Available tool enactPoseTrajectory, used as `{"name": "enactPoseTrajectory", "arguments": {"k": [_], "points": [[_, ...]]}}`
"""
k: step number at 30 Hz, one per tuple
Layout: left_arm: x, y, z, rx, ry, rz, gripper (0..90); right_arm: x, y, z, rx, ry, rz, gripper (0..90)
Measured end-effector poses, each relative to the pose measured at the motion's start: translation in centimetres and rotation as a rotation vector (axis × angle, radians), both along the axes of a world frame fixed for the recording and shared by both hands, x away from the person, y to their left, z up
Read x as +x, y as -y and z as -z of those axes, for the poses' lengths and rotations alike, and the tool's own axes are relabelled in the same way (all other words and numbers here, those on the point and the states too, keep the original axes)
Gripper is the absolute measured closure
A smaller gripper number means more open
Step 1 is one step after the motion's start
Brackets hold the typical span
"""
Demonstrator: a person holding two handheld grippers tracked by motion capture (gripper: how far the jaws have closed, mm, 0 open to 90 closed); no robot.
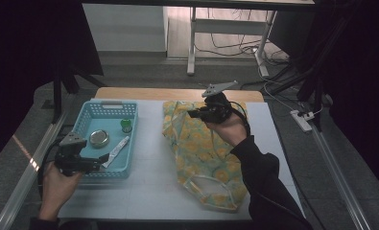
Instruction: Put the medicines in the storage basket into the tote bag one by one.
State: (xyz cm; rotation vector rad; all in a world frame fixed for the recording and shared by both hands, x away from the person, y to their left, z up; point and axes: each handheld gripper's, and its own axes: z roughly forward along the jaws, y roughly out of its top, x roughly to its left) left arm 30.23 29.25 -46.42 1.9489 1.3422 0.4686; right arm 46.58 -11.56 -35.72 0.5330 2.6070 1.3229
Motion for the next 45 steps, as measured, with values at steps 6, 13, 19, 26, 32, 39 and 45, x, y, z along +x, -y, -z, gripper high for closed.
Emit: {"name": "enactPoseTrajectory", "arguments": {"k": [6,13,19,26,32,39,45], "points": [[2.0,0.0,-0.1,0.043,-0.022,-0.006,0.0,0.0,0.0,0.0,0.000,-0.001,0.000,90.0],[4.5,-0.8,0.3,0.042,-0.066,-0.034,0.0,0.0,0.0,0.1,-0.002,-0.001,-0.002,90.0],[6.5,-1.7,0.7,0.035,-0.099,-0.043,0.0,0.1,0.1,0.2,-0.004,-0.002,0.000,90.0],[9.0,-2.3,1.7,0.047,-0.168,-0.050,0.0,0.1,0.2,0.3,-0.007,-0.005,0.001,90.0],[10.5,-3.0,2.9,0.021,-0.181,-0.061,0.0,0.2,0.3,0.3,-0.003,-0.006,0.005,90.0],[11.9,-2.8,4.0,0.075,-0.242,-0.055,0.0,0.2,0.5,0.4,-0.003,-0.008,0.006,90.0],[12.8,-2.5,4.6,0.115,-0.289,-0.049,0.0,0.2,0.7,0.5,0.000,-0.009,0.009,90.0]]}}
